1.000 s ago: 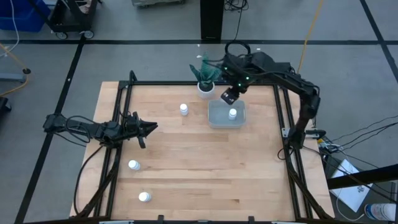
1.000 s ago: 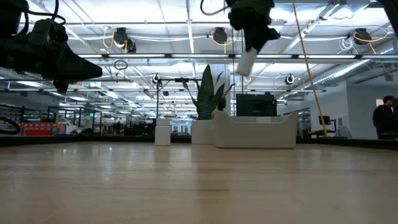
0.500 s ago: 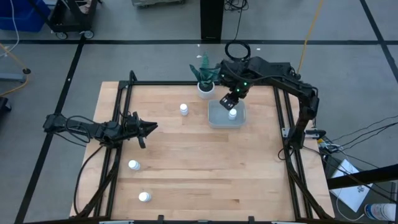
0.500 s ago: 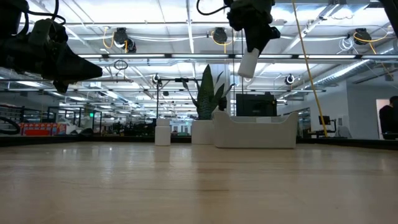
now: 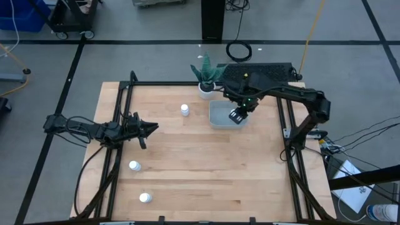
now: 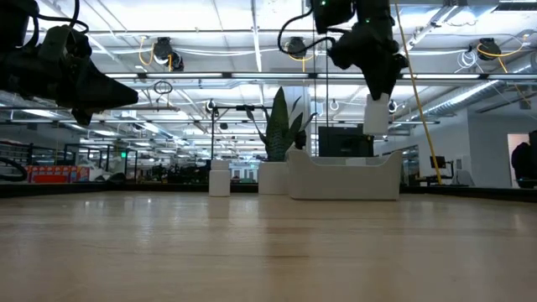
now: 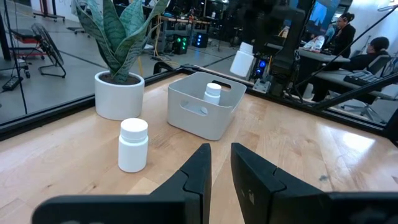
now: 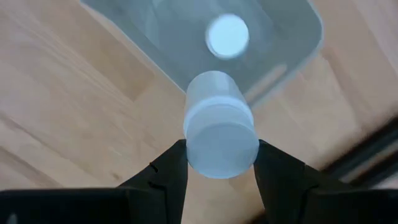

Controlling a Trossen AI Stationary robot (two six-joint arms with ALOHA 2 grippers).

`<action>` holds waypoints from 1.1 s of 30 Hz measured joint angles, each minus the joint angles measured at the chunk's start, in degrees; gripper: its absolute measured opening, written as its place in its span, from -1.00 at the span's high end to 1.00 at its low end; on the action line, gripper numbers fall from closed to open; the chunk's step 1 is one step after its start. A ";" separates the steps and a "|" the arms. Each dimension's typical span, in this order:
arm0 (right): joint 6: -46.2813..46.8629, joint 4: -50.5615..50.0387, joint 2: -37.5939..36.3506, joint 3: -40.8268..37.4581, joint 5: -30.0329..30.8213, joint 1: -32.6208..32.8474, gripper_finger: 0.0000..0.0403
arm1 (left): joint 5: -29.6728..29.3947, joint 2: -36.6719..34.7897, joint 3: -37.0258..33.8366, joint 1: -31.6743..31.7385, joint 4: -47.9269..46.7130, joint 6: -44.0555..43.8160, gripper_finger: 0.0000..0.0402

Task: Pick and place pill bottles into a basket
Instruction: Put the white pill bottle into the gray bin

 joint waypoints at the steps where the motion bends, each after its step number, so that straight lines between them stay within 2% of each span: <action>1: 0.41 2.00 -0.87 -1.01 -0.54 0.02 0.26 | -0.01 -0.01 0.00 -0.01 0.00 0.00 0.68; 13: 0.34 6.56 -1.30 -7.82 -1.43 -0.46 0.26 | 0.00 0.00 0.00 -0.01 0.00 0.00 0.68; 33: -7.36 8.03 6.40 -8.08 0.27 -0.48 0.26 | -0.01 -0.01 0.00 -0.01 0.00 0.00 0.68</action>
